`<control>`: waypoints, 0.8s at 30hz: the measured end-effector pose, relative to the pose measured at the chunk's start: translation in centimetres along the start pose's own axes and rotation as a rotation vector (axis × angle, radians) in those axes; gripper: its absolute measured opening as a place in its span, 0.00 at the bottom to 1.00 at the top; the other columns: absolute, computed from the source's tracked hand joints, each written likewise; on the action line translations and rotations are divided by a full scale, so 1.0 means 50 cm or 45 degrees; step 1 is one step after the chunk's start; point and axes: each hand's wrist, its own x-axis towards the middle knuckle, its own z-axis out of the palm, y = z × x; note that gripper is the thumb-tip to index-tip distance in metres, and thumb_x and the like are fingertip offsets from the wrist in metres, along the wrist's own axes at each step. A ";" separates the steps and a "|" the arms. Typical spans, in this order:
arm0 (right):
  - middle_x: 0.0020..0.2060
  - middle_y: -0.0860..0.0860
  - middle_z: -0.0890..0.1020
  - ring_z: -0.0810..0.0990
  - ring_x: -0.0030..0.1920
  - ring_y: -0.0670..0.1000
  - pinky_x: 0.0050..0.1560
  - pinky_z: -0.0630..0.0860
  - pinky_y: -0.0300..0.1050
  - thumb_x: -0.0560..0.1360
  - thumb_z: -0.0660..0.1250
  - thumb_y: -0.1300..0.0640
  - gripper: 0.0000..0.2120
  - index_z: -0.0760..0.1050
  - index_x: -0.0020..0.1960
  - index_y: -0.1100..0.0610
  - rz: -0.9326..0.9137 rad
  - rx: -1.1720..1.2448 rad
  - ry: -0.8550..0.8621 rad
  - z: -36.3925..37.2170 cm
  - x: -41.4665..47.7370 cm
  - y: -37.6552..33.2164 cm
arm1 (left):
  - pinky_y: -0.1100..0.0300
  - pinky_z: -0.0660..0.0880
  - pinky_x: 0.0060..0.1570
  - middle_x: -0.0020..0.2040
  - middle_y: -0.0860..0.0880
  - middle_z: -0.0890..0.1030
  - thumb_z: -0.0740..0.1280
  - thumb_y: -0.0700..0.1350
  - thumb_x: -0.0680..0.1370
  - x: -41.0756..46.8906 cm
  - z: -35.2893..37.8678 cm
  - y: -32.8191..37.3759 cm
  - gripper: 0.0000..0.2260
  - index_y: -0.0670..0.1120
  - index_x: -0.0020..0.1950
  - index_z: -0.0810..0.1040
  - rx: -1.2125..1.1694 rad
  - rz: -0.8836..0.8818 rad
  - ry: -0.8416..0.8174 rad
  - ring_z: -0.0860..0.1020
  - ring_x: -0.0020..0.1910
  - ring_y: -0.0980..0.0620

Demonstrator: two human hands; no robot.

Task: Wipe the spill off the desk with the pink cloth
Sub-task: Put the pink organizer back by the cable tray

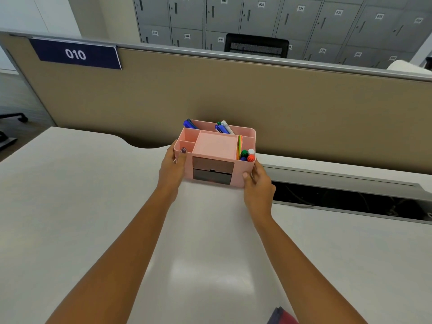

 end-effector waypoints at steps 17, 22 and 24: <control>0.69 0.53 0.72 0.72 0.67 0.56 0.65 0.71 0.51 0.78 0.63 0.58 0.30 0.55 0.76 0.53 -0.068 -0.252 -0.156 -0.027 -0.028 0.002 | 0.44 0.68 0.66 0.71 0.48 0.70 0.56 0.59 0.79 -0.044 0.014 0.014 0.26 0.51 0.75 0.61 0.111 -0.053 0.170 0.69 0.69 0.44; 0.69 0.54 0.72 0.71 0.67 0.57 0.66 0.70 0.52 0.79 0.63 0.56 0.28 0.57 0.75 0.53 -0.116 -0.324 -0.180 -0.062 -0.090 -0.012 | 0.47 0.65 0.68 0.74 0.48 0.66 0.56 0.58 0.80 -0.135 0.021 0.042 0.26 0.50 0.75 0.59 0.238 -0.078 0.189 0.66 0.72 0.45; 0.69 0.54 0.71 0.70 0.69 0.57 0.68 0.68 0.51 0.79 0.62 0.57 0.26 0.59 0.75 0.54 -0.159 -0.331 -0.191 -0.084 -0.120 -0.020 | 0.48 0.65 0.68 0.74 0.48 0.66 0.57 0.56 0.80 -0.174 0.025 0.049 0.25 0.50 0.75 0.60 0.283 -0.079 0.177 0.66 0.71 0.45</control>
